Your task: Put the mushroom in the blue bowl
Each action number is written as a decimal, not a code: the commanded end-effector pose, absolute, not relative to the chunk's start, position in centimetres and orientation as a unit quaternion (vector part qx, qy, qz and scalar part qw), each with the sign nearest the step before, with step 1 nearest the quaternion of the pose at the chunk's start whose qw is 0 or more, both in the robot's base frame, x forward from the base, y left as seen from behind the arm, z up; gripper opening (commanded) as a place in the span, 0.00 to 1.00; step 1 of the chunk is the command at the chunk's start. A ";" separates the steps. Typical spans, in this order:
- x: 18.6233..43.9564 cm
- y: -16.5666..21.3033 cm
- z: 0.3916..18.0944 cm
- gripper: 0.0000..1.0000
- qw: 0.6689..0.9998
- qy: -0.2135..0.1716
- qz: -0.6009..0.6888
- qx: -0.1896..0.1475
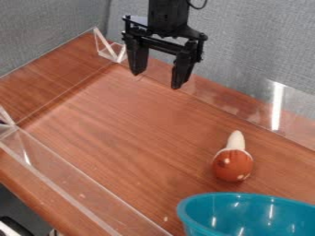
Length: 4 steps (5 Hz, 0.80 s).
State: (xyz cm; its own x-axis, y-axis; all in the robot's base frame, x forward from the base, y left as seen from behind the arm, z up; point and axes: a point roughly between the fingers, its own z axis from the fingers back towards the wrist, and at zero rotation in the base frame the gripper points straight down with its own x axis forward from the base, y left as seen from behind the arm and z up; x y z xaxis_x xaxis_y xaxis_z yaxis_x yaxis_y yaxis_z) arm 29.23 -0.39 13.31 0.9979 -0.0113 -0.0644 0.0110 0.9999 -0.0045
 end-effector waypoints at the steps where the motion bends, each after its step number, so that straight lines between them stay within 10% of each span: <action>1: 29.5 -0.1 13.0 1.00 0.999 0.034 -0.002 -0.006; 4: 30.4 0.5 14.3 1.00 1.000 0.022 0.000 -0.019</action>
State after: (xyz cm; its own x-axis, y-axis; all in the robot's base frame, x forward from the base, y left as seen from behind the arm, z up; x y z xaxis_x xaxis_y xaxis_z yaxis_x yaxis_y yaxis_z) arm 29.80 0.18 12.14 0.9924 -0.0093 -0.1226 0.0046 0.9992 -0.0386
